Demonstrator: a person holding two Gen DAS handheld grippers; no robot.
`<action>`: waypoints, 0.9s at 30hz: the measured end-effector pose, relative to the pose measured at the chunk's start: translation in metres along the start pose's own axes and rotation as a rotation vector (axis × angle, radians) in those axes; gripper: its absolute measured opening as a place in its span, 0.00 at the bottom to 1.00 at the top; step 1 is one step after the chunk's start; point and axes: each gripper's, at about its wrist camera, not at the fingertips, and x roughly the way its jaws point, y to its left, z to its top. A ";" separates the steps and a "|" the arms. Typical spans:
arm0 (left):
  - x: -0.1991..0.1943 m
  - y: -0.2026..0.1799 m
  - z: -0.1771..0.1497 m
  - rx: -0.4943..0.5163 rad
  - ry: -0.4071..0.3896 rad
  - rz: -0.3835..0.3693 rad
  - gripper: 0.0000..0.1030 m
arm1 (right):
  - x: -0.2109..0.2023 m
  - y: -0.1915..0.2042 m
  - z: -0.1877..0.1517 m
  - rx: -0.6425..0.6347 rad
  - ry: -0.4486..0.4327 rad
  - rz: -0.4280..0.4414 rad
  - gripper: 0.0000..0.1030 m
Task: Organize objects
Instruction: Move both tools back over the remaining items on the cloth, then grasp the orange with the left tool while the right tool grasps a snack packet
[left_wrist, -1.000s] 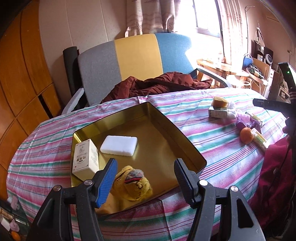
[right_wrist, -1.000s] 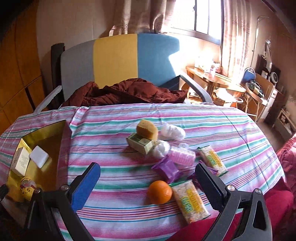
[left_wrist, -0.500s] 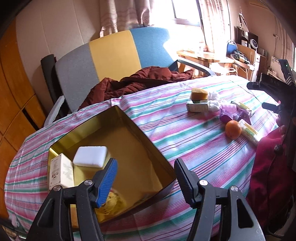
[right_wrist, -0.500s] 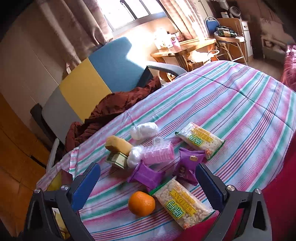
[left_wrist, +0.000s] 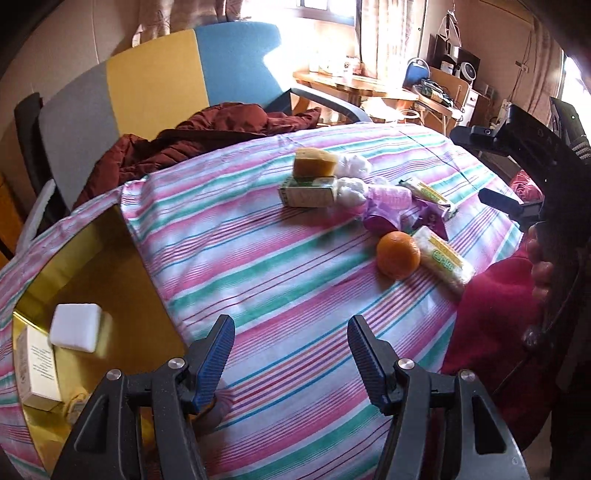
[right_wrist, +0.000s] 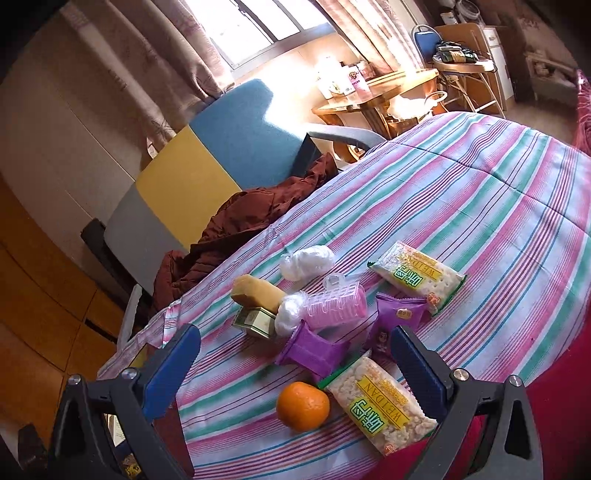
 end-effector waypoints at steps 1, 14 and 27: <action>0.004 -0.005 0.002 0.007 0.004 -0.006 0.63 | 0.000 -0.001 0.001 0.008 -0.003 0.006 1.00; 0.074 -0.050 0.045 0.058 0.072 -0.217 0.62 | 0.001 -0.012 0.004 0.072 0.004 0.055 1.00; 0.124 -0.076 0.052 0.107 0.113 -0.298 0.49 | 0.008 -0.014 0.003 0.074 0.039 0.057 1.00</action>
